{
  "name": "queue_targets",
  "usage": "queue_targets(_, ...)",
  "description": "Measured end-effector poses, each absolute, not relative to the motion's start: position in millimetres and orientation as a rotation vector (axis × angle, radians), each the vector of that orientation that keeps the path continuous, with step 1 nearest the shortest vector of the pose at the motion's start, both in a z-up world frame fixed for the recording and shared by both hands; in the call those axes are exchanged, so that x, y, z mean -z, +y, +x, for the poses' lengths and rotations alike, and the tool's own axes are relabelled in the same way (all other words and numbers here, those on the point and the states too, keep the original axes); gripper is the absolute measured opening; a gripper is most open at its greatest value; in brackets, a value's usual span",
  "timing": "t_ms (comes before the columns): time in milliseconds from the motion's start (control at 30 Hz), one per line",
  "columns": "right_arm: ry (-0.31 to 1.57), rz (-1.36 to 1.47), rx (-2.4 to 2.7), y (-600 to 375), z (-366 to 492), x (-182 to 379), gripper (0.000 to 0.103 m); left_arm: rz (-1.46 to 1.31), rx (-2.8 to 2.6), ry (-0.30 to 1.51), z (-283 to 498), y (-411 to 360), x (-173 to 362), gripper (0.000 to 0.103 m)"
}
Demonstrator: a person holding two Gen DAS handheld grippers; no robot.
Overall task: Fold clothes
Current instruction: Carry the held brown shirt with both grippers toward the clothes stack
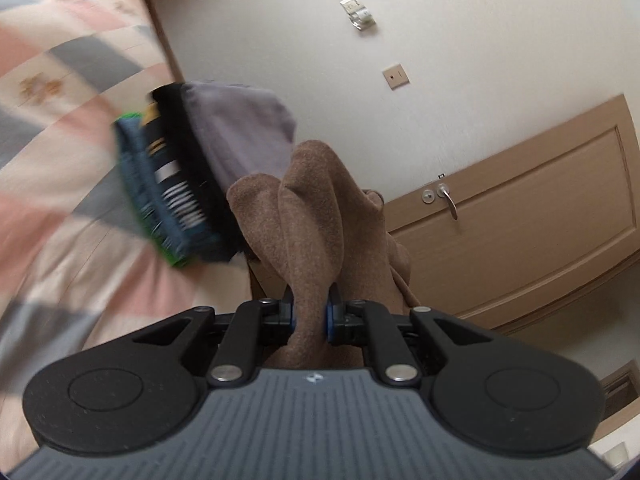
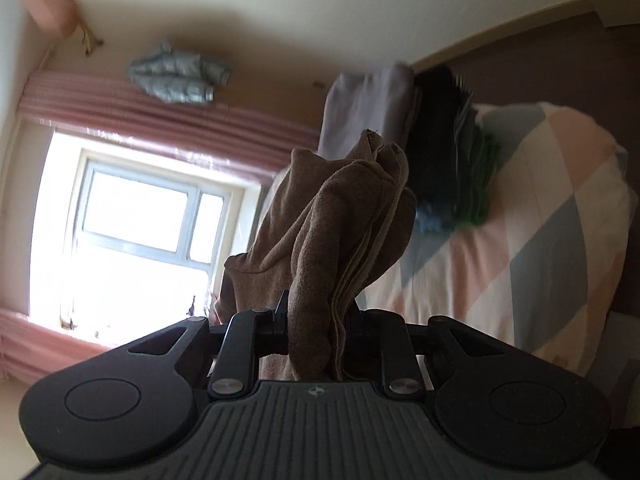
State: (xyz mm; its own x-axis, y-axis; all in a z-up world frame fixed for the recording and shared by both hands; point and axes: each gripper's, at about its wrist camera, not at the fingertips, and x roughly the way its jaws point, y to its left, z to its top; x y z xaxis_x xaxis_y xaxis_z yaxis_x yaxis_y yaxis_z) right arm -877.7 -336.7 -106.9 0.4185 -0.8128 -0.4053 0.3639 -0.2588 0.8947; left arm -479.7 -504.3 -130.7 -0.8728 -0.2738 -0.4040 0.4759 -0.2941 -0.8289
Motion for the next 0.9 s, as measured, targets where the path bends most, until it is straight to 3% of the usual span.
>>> queue_targets(533, -0.953, 1.354, 1.36, -476, -917, 122, 0.022, 0.599, 2.489, 1.194, -640, -776, 60, 0.009)
queue_targets(900, -0.904, 1.411, 1.518, -549, -913, 185, 0.023, 0.769, 2.475, 1.299, -668, -868, 145, 0.009)
